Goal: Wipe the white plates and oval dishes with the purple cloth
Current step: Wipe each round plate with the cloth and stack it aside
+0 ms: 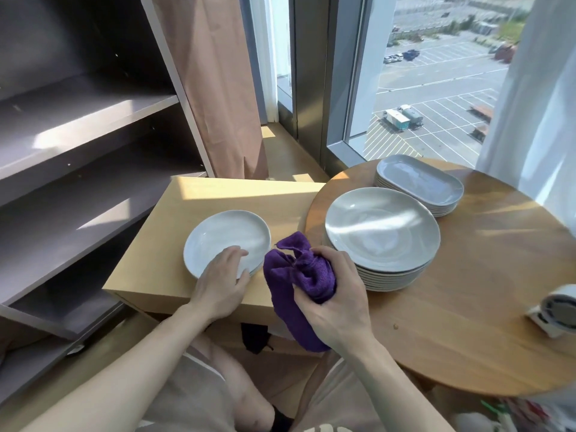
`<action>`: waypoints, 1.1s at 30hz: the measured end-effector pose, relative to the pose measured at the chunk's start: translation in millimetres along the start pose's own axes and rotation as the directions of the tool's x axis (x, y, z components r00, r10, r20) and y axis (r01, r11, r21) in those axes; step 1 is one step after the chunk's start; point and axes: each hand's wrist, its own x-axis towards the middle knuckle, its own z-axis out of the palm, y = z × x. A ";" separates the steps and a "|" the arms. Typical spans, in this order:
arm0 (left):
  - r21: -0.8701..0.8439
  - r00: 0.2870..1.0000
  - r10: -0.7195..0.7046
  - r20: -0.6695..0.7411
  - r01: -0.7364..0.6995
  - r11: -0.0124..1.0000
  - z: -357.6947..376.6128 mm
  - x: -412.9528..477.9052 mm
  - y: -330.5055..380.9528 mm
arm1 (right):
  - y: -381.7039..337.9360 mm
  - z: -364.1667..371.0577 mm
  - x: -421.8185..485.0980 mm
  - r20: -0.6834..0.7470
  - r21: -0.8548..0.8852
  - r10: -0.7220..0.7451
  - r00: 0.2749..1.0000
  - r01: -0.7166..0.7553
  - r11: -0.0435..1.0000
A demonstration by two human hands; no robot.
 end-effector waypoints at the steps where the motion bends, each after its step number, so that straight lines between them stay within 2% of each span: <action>1: -0.075 1.000 -0.006 -0.009 0.005 0.997 -1.3 4.7 16.7 | -0.7 -2.7 2.3 -0.029 0.021 0.007 1.000 -0.007 1.000; 4: -0.327 0.999 -0.027 0.029 0.035 0.944 -6.6 20.9 69.8 | -1.4 -14.5 9.4 -0.129 0.078 0.009 0.992 0.001 0.997; 8: -0.624 0.992 -0.040 0.117 0.105 0.775 -3.1 45.4 130.5 | 1.6 -37.1 21.3 -0.310 0.053 0.015 0.951 0.001 0.999; 10: -0.662 0.982 -0.058 0.180 0.165 0.731 4.0 56.0 152.7 | 7.3 -51.3 29.2 -0.422 0.046 0.082 0.903 -0.069 0.997; 13: -0.641 0.982 -0.038 0.185 0.150 0.753 11.5 68.0 173.3 | 19.7 -74.9 39.4 -0.551 -0.008 0.156 0.820 -0.192 0.981; 15: -0.625 0.978 -0.028 0.209 0.155 0.765 16.9 75.0 177.4 | 27.6 -87.1 43.7 -0.577 -0.056 0.204 0.791 -0.287 0.956; 18: -0.611 0.978 -0.050 0.201 0.166 0.774 26.6 77.6 177.5 | 31.3 -93.3 45.8 -0.544 -0.087 0.306 0.782 -0.415 0.906; 21: -0.695 0.986 -0.079 0.149 0.161 0.701 33.4 73.7 180.1 | 30.3 -93.2 46.6 -0.492 -0.190 0.312 0.813 -0.450 0.872; 25: -0.742 0.983 -0.096 0.159 0.183 0.645 28.6 69.1 184.6 | 24.0 -93.3 53.8 -0.408 -0.379 0.317 0.856 -0.475 0.794; 29: -0.749 0.981 -0.089 0.174 0.190 0.634 24.8 61.6 187.9 | 19.6 -97.2 67.2 -0.293 -0.624 0.393 0.872 -0.485 0.613; 33: -0.757 0.981 -0.117 0.153 0.192 0.624 29.4 53.3 186.5 | 21.3 -100.1 87.3 -0.156 -0.820 0.468 0.870 -0.378 0.429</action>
